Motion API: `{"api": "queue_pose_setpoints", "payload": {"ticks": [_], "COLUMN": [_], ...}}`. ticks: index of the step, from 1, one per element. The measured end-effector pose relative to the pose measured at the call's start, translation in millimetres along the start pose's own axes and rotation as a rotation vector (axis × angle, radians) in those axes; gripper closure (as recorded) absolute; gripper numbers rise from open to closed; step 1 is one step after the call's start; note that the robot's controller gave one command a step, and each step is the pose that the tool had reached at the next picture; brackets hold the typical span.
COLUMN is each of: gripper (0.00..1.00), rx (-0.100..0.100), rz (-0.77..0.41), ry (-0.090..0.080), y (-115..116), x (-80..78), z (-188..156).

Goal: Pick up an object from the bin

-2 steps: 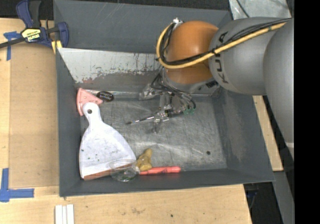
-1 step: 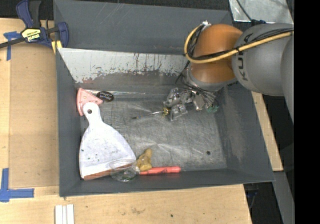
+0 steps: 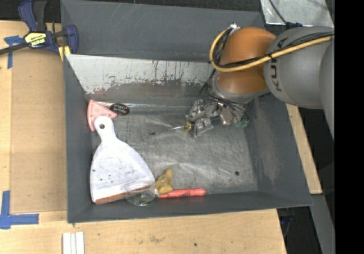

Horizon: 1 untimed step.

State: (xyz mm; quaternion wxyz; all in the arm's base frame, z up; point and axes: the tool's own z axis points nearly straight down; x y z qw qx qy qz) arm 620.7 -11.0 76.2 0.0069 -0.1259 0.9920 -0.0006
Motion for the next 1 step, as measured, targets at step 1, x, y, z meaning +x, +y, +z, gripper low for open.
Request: {"api": "queue_pose_setpoints", "payload": {"ticks": [1], "gripper": [1.0], "rx": [0.0], "rz": [0.021], "ry": [0.006], "y": [-12.0], "x": [12.6], "z": [-171.0]}}
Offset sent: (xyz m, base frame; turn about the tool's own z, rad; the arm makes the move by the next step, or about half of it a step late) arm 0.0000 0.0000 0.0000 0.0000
